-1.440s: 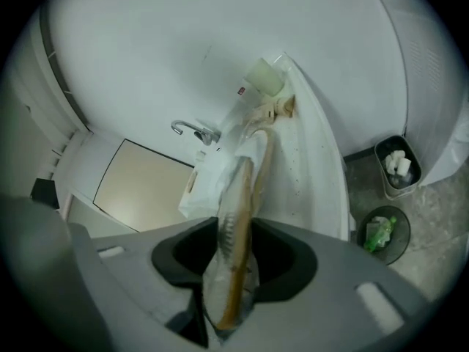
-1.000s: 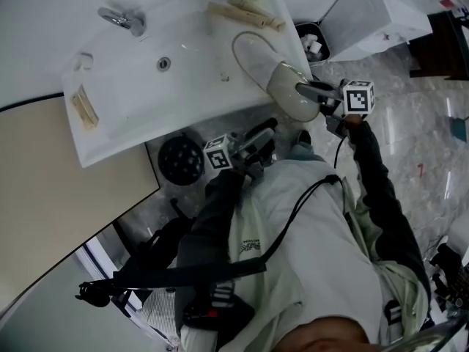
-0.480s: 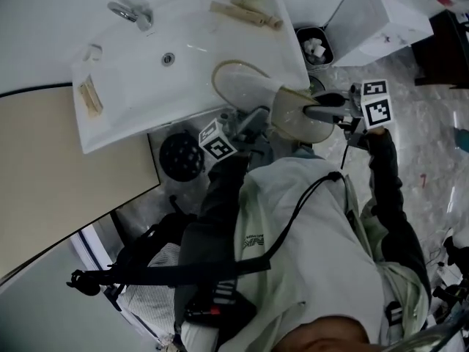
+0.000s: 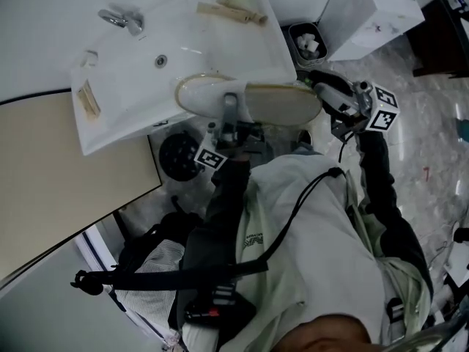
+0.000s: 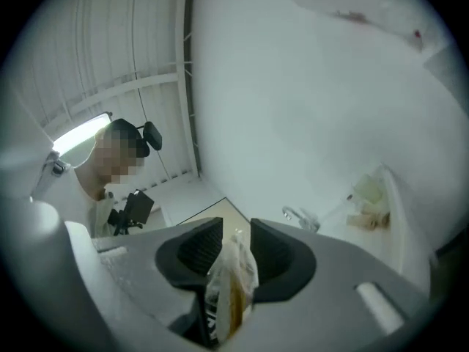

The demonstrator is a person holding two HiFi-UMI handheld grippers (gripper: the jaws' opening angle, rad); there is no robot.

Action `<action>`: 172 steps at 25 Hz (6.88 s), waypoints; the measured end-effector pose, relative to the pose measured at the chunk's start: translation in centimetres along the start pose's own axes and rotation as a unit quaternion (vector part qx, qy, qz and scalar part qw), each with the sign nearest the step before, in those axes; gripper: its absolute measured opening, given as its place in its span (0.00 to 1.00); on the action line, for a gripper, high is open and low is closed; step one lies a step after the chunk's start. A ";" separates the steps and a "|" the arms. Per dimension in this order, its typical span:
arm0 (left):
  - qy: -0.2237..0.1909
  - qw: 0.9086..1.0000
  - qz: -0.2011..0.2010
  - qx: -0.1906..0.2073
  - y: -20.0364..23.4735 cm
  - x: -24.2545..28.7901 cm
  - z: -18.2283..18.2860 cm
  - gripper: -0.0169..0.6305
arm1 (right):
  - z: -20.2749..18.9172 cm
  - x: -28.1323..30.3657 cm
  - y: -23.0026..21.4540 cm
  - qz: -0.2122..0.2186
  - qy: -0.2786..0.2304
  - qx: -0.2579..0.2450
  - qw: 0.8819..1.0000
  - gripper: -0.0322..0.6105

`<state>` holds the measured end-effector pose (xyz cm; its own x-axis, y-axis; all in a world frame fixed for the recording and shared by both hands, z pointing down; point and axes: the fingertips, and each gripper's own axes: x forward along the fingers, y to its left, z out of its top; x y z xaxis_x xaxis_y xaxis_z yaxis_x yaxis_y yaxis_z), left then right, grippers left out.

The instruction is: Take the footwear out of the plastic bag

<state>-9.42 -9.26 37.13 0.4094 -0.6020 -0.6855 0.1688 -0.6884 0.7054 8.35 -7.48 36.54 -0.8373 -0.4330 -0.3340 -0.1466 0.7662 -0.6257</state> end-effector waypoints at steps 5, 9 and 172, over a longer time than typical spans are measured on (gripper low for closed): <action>-0.069 0.997 0.008 0.033 -1.1 -0.9 3.2 0.19 | 1.0 -2.8 -0.1 -0.090 0.000 -0.085 0.992 0.22; -0.112 0.993 0.004 0.027 -1.6 -1.2 4.0 0.19 | -1.5 -2.7 0.2 -0.093 0.020 -0.071 0.993 0.22; -0.148 0.988 -0.035 0.003 -3.7 -1.0 0.7 0.22 | -0.1 -1.6 6.2 0.030 -0.011 -0.023 0.999 0.14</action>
<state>-11.12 -6.41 35.04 0.1157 -0.6444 -0.7559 0.1820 -0.7343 0.6539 8.72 -1.98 33.30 -0.8338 -0.3946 -0.3860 -0.1204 0.8125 -0.5705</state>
